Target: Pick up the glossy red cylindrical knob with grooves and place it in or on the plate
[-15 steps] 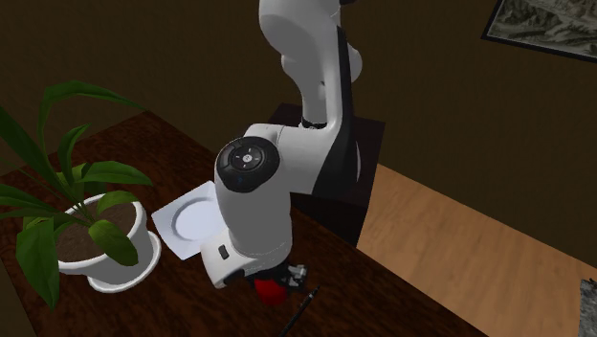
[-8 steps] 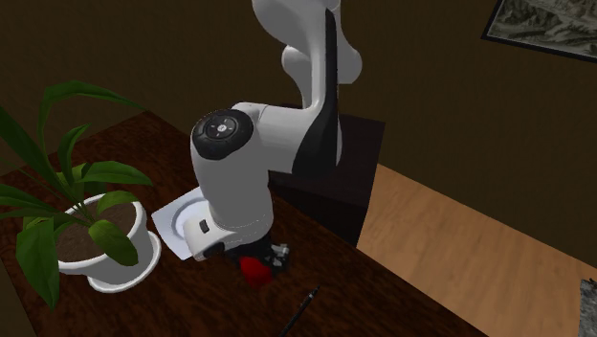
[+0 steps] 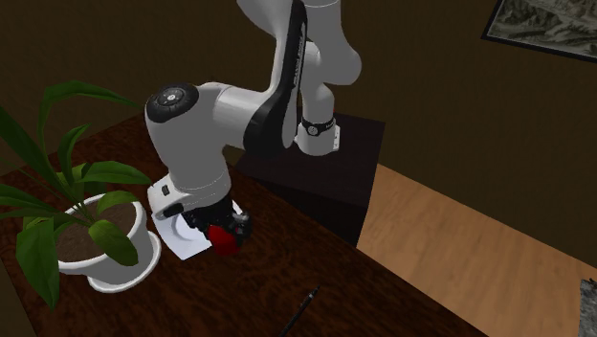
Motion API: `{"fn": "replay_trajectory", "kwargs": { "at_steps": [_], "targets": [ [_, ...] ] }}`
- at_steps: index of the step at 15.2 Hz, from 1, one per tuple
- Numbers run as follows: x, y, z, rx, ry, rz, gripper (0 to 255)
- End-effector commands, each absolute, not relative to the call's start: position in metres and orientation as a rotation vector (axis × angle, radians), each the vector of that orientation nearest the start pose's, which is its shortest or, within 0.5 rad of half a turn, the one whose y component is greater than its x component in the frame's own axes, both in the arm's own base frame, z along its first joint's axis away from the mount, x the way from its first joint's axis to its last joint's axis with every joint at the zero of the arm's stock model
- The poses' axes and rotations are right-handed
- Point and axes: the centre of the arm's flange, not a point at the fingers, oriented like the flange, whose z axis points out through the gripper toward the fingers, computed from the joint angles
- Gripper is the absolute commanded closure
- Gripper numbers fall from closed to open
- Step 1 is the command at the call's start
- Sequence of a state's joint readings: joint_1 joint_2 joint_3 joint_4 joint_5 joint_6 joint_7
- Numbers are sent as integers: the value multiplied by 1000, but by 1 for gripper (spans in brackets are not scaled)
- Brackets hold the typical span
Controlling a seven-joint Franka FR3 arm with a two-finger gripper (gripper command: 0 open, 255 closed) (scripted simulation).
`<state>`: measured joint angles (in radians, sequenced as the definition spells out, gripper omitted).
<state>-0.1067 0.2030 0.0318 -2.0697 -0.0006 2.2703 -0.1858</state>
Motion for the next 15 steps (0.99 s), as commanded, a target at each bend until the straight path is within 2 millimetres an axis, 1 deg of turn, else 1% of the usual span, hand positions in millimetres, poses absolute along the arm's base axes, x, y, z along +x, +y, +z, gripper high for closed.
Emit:
{"fn": "replay_trajectory", "kwargs": {
  "at_steps": [1,10,11,15],
  "targets": [
    [563,-66,335,-3130,-176,2,255],
    [514,-174,334,-3130,-176,2,255],
    [506,-193,334,-3130,-176,2,255],
    [506,-193,313,-3130,-176,2,255]
  ]
}}
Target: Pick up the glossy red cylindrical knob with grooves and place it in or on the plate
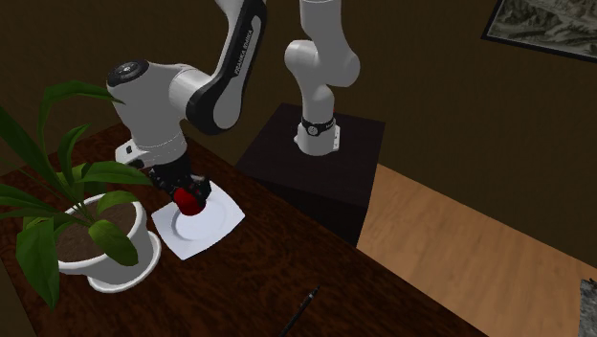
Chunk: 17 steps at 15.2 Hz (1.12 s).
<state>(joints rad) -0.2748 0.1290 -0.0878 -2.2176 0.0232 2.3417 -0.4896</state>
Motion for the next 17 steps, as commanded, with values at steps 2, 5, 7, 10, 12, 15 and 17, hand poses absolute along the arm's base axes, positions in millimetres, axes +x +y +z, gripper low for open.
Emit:
{"fn": "replay_trajectory", "kwargs": {
  "at_steps": [2,5,7,10,12,15,17],
  "targets": [
    [506,-193,302,-3130,-176,2,255],
    [506,-193,286,-3130,-176,2,255],
    [506,-193,276,-3130,-176,2,255],
    [506,-193,266,-3130,-176,2,255],
    [506,-193,266,-3130,-176,2,255],
    [506,-193,266,-3130,-176,2,255],
    [506,-193,266,-3130,-176,2,255]
  ]
}}
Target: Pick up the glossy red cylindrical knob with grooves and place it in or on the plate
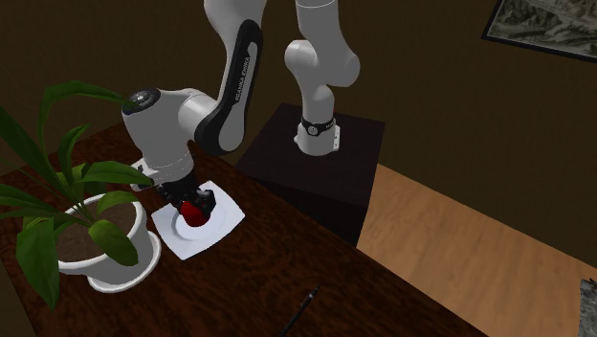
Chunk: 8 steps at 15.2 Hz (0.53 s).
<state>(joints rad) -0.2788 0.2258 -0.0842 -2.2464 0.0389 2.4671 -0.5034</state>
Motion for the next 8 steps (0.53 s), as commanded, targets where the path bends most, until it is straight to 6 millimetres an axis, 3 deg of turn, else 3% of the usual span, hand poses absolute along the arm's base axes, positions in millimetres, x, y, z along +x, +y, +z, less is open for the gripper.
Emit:
{"fn": "replay_trajectory", "kwargs": {
  "at_steps": [1,6,8],
  "targets": [
    [506,-193,266,-3130,-176,2,0],
    [506,-193,266,-3130,-176,2,0],
    [506,-193,292,-3130,-176,2,0]
  ]
}}
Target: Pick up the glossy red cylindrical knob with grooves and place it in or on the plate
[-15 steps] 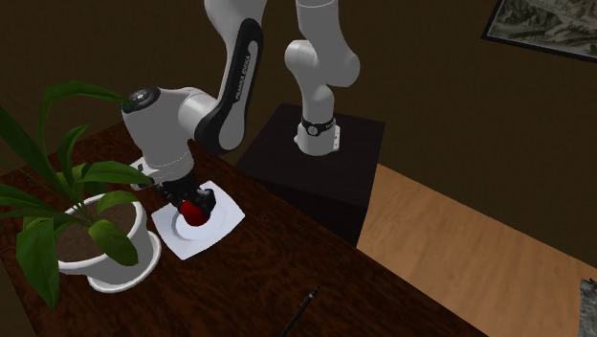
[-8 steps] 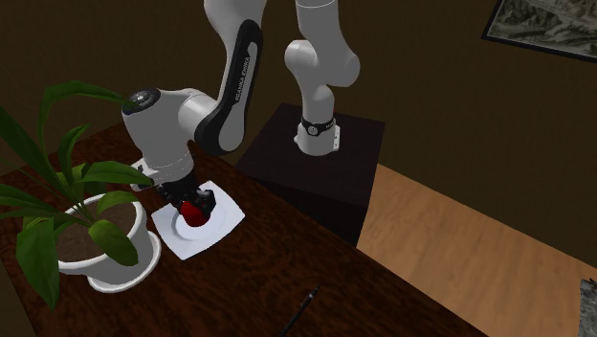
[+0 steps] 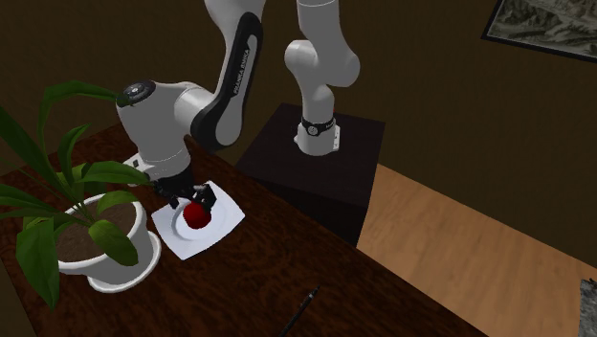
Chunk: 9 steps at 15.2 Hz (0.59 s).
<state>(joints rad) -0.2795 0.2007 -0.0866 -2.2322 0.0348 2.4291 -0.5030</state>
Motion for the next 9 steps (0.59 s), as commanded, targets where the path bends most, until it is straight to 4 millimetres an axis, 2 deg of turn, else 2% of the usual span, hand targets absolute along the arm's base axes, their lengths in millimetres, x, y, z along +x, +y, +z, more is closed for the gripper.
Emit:
{"fn": "replay_trajectory", "kwargs": {
  "at_steps": [1,2,9],
  "targets": [
    [506,-193,305,-3130,-176,2,0],
    [506,-193,316,-3130,-176,2,0],
    [506,-193,316,-3130,-176,2,0]
  ]
}}
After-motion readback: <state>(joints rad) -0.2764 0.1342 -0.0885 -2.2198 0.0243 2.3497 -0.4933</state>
